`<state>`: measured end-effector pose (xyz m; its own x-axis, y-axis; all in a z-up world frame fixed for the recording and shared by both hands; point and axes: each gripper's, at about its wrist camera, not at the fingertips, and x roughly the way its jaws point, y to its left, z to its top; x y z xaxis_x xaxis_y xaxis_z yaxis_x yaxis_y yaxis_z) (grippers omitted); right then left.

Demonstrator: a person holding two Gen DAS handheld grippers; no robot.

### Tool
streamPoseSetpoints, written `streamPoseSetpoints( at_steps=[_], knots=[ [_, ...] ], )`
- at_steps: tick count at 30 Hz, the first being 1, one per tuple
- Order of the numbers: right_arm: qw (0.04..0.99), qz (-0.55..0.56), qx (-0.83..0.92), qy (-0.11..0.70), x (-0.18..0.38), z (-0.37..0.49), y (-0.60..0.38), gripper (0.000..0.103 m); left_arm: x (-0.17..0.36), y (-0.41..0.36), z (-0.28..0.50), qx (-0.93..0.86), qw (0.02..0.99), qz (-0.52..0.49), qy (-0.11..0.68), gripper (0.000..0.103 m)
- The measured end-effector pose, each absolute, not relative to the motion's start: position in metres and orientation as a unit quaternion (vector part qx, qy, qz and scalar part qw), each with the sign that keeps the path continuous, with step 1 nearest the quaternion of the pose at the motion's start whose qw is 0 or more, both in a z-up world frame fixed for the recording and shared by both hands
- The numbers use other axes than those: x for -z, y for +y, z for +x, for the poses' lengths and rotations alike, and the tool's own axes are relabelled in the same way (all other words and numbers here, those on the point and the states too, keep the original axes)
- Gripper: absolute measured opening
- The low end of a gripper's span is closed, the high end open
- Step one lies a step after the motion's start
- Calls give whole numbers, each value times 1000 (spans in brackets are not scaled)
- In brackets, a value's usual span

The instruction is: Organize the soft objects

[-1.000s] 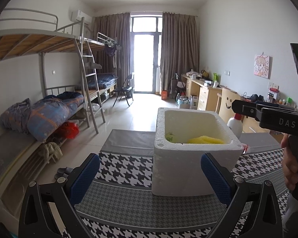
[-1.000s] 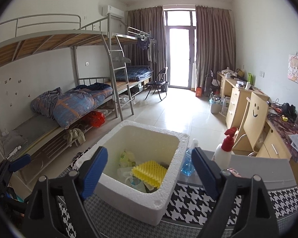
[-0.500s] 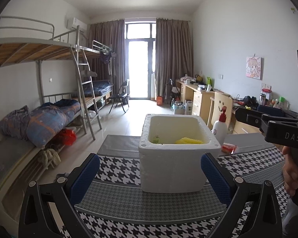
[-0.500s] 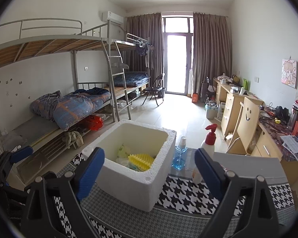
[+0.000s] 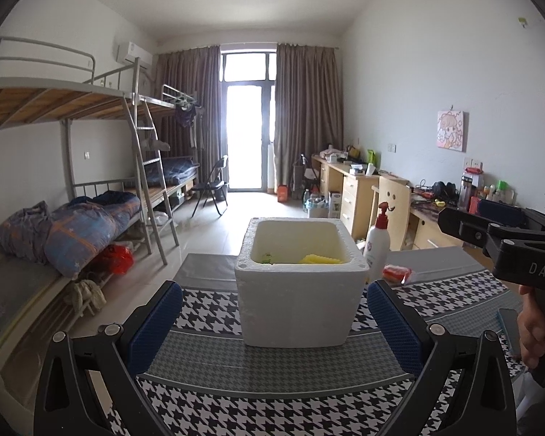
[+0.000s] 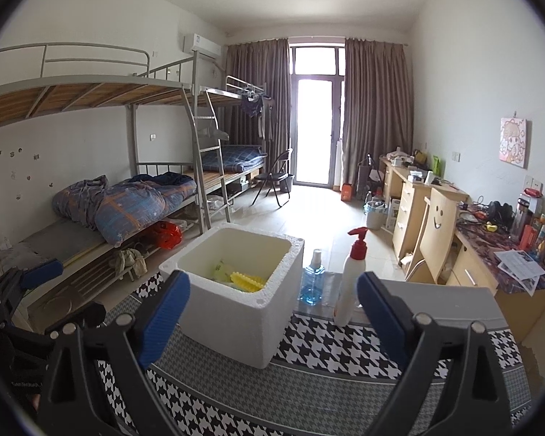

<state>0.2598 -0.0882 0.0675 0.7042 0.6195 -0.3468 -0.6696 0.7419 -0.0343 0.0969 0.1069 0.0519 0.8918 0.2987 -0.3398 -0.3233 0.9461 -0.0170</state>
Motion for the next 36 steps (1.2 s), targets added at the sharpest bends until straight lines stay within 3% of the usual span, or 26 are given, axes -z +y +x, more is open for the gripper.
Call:
streamPoseSetpoints(
  at_steps=[36],
  knots=[
    [933, -52, -339, 111, -57, 181, -156, 99, -52, 58, 26, -143, 984, -6, 109, 102]
  ],
)
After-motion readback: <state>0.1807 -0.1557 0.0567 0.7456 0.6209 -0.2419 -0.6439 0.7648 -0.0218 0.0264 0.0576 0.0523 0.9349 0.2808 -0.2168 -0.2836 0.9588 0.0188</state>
